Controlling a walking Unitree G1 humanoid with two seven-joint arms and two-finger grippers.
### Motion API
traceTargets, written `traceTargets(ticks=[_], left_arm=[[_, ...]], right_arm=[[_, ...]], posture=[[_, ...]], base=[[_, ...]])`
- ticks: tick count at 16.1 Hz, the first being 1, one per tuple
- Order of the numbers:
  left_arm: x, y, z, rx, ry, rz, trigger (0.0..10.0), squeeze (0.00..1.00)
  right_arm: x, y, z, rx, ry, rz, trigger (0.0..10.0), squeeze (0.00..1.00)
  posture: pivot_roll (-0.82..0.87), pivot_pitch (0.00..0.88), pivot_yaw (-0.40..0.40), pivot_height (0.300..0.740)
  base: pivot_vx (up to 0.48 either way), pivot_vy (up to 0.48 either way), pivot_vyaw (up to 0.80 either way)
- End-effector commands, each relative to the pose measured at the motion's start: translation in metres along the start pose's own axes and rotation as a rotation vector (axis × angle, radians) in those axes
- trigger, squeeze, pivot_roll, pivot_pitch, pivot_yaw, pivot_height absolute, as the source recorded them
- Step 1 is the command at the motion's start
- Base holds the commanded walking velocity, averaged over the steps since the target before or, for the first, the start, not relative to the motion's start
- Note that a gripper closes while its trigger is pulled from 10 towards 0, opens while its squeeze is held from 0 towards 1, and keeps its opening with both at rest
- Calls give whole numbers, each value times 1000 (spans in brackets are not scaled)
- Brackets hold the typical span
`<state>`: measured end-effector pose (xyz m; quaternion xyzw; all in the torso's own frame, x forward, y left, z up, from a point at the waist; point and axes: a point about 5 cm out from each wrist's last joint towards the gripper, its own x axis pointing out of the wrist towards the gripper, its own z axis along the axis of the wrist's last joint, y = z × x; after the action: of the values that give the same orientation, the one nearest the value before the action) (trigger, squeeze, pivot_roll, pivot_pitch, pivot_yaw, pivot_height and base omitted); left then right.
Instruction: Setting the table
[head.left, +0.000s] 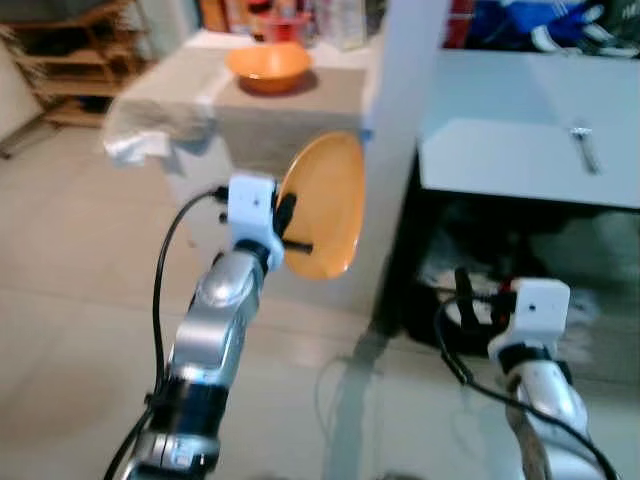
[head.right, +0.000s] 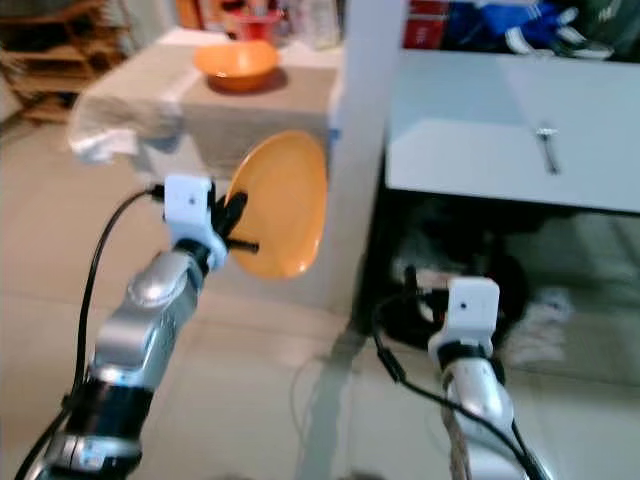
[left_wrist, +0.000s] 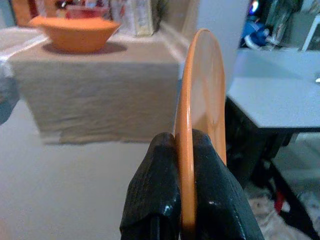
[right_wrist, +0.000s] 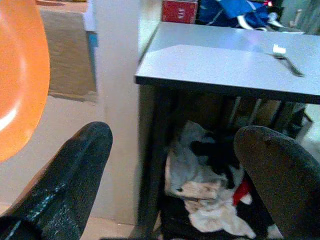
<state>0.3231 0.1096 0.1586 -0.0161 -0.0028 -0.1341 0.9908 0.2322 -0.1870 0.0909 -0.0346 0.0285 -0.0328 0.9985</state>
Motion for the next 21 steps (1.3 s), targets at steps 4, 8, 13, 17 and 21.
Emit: traceTargets(ticks=[4, 8, 13, 17, 21], left_arm=[[-1, 7, 11, 16, -49, 32, 0, 0], [2, 8, 11, 35, -46, 27, 0, 0], [2, 2, 14, 55, -70, -17, 0, 0], [-1, -5, 15, 37, -88, -65, 0, 0], [0, -8, 18, 50, -103, -90, 0, 0]], right_arm=[[1, 4, 2, -3, -10, 13, 10000, 0], [2, 5, 3, -5, -13, 15, 10000, 0], [-1, 3, 2, -6, -9, 8, 10000, 0], [0, 4, 0, -9, -4, 10, 10000, 0], [1, 5, 0, -7, -7, 16, 10000, 0]], posture=[[-168, 6, 48, 727], [-170, 8, 50, 727], [-179, 9, 54, 727], [-174, 0, 55, 727], [-173, 0, 56, 727]], base=[[249, -408, 0], [262, -398, 0], [266, -398, 0], [263, -399, 0], [261, -399, 0]])
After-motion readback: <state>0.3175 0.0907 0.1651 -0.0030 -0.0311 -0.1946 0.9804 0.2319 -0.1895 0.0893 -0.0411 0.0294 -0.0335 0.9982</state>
